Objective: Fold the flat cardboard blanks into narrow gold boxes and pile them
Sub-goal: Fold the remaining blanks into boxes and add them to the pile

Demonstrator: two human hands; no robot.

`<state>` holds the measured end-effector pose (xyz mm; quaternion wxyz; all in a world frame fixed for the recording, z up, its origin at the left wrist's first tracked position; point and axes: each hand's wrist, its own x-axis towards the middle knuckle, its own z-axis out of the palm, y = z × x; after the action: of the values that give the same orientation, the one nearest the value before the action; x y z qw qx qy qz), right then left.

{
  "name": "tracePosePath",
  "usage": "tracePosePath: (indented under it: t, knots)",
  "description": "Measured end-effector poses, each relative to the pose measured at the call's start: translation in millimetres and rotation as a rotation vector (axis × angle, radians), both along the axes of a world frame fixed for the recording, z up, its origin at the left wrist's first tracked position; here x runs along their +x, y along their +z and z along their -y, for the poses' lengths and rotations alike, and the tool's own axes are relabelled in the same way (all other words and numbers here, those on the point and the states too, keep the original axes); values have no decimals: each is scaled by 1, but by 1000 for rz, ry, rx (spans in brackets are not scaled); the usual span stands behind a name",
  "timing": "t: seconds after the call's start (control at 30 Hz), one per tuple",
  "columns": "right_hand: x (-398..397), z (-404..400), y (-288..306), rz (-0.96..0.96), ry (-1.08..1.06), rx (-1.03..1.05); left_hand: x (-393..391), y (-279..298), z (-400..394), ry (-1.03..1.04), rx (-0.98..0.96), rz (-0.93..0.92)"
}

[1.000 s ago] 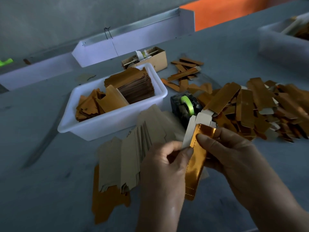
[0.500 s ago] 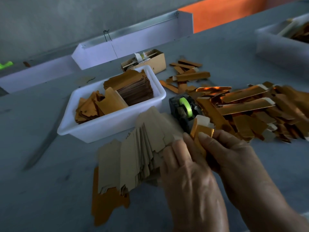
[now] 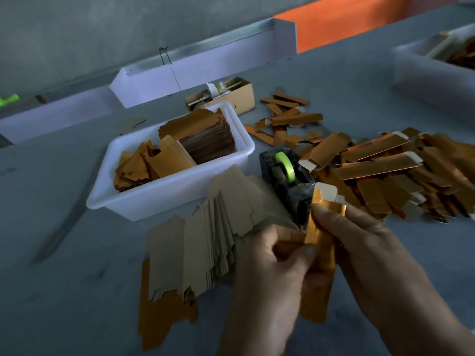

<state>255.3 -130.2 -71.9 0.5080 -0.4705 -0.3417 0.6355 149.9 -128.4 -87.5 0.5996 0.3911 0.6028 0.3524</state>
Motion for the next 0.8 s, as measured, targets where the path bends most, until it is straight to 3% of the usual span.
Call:
tracePosePath:
  t: [0.07,0.17,0.3,0.4,0.8]
  knots:
    - [3,0,-1,-8,40,8,-12,23,26,23,125,194]
    - [11,-3,7,81,67,41,-16,37,22,109,206,70]
    - [23,-23,14,532,-138,221,-22,31,12,316,352,-23]
    - [28,-43,8,791,-102,283,-26,28,7,381,379,-95]
    - [11,-67,-5,814,17,182,-23,23,4,382,276,-40]
